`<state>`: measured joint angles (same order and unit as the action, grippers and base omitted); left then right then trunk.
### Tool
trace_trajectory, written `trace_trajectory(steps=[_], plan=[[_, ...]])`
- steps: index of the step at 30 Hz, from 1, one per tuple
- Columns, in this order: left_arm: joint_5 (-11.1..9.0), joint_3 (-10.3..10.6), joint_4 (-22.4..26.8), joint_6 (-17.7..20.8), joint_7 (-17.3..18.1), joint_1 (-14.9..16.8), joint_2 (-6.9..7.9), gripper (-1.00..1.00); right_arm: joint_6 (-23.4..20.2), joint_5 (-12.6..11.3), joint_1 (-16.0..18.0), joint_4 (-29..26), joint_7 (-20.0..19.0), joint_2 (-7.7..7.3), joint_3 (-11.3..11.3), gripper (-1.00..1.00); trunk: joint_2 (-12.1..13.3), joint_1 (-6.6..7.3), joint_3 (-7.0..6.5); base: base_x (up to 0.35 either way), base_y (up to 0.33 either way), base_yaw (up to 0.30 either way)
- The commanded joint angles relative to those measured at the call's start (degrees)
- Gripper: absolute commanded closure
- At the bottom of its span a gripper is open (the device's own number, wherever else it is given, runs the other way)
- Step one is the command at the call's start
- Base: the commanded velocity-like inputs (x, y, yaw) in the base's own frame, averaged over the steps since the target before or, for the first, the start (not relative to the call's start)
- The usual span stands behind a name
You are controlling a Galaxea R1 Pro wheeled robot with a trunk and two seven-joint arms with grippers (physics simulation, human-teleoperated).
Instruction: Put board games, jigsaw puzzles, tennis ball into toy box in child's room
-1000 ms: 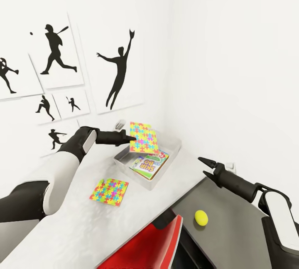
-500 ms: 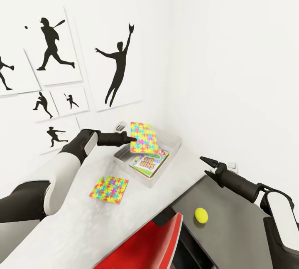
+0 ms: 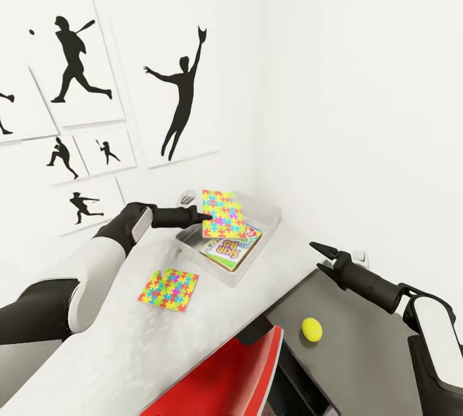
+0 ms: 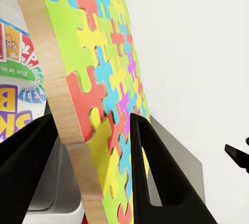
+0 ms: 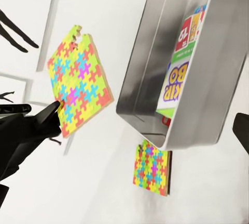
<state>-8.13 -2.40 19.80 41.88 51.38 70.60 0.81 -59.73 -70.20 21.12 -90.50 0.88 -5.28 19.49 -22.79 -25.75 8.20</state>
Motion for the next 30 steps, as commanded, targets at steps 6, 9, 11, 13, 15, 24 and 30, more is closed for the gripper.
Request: trace_trajectory(steps=[6,9,11,13,15,24,30], plan=[[-0.2,-0.2,0.0,0.4,0.3,0.1,-0.07,1.0,-0.3,-0.1,0.1,0.0,0.1,0.0,0.0,-1.0,-0.1,-0.03,0.68,0.0,0.0,0.0],[-0.1,-0.2,0.0,0.4,0.3,0.1,-0.1,1.0,-0.3,-0.1,0.1,0.0,0.1,0.0,0.0,-1.0,-0.1,-0.03,0.96,0.0,0.0,0.0],[0.0,-0.2,0.0,-0.4,0.3,0.1,-0.14,1.0,-0.3,-0.1,0.1,0.0,0.1,0.0,0.0,-1.0,-0.1,-0.03,1.15,0.0,0.0,0.0],[0.0,-0.2,0.0,-1.5,0.3,0.1,-0.17,1.0,-0.3,-0.2,0.1,0.0,0.1,0.0,0.0,-1.0,-0.1,-0.03,1.33,0.0,0.0,0.0],[0.0,-0.2,0.0,-2.2,0.3,0.1,-0.35,1.0,-0.3,-0.2,0.1,0.0,0.1,0.0,0.0,-1.0,-0.1,-0.03,1.52,0.0,0.0,0.0],[0.1,-0.1,0.0,-2.7,0.5,0.1,-1.1,1.0,-0.3,-0.2,0.1,0.0,0.1,0.0,0.0,-1.0,-0.1,-0.03,2.35,0.0,0.0,0.0],[0.2,-0.1,0.0,-2.8,0.6,0.1,-2.19,1.0,-0.3,-0.2,0.1,0.0,0.1,0.0,0.0,-1.0,-0.1,-0.03,2.91,0.0,0.0,0.0]])
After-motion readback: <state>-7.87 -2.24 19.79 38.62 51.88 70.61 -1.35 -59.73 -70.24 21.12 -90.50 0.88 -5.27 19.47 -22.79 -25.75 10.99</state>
